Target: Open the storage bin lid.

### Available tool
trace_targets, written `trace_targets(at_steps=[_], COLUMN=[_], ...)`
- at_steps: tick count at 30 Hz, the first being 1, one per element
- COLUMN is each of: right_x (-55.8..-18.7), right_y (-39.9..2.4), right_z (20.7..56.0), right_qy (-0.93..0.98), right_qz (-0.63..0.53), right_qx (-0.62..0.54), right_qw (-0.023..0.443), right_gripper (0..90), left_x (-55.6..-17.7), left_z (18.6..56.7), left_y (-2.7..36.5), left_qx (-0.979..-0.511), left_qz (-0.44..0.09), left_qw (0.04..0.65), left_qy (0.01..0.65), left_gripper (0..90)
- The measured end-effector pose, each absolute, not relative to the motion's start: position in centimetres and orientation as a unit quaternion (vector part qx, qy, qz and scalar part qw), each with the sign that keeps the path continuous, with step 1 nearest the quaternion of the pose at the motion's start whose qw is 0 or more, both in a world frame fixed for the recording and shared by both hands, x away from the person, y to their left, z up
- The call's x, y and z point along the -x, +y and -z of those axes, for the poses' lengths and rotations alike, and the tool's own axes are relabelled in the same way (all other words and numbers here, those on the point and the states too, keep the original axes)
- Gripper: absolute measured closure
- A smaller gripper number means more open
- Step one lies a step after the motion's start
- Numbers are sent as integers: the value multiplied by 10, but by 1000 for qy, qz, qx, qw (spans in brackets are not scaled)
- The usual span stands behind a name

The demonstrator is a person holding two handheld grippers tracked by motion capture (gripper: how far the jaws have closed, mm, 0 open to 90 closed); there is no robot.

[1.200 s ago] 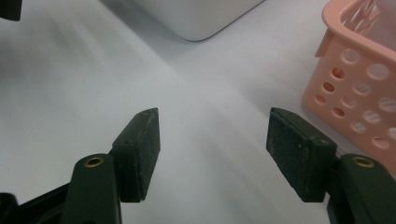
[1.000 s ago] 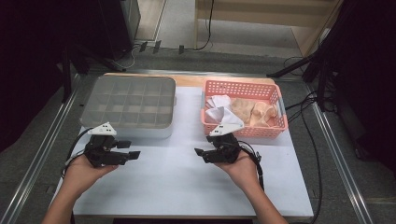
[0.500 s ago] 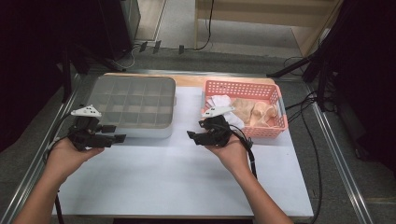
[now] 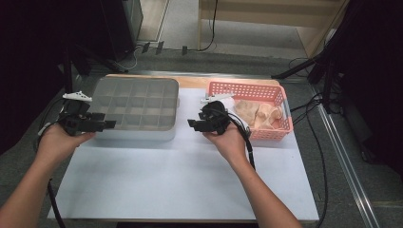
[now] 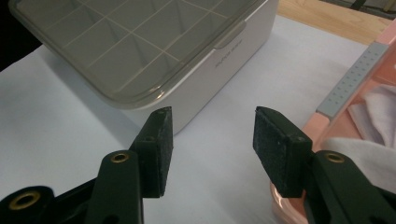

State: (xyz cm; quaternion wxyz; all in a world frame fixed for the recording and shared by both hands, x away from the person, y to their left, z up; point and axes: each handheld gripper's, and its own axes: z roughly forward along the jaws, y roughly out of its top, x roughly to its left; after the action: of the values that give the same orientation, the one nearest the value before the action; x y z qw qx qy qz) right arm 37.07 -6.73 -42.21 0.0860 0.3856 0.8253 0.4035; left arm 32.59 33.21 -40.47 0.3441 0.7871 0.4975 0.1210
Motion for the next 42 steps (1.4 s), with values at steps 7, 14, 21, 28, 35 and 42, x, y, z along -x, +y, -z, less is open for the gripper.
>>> trace_targets(at_steps=[7,14,21,28,35,42], right_x=[-389,-405,-418,-432,-441,-454], right_y=[-55,-46,-33,-23,-17,-9], right_z=[418,418,419,419,420,420], right_qy=[825,809,798,789,790,788], right_qz=[-388,-378,-364,-349,-333,-316], right_qx=[-401,-441,-473,-501,-509,-524], right_qw=[93,84,84,72,81,69], right_gripper=[528,569,567,580,589,595], left_x=[-344,-362,-377,-393,-407,-414], left_z=[403,404,403,411,418,418], left_y=[349,364,376,397,410,419], left_qx=[-778,-766,-758,-740,-725,-718], left_qz=[-129,-131,-139,-150,-143,-139], left_qw=[331,321,312,294,283,271], left_qy=[517,541,555,586,611,626], left_gripper=[414,417,425,437,437,438])
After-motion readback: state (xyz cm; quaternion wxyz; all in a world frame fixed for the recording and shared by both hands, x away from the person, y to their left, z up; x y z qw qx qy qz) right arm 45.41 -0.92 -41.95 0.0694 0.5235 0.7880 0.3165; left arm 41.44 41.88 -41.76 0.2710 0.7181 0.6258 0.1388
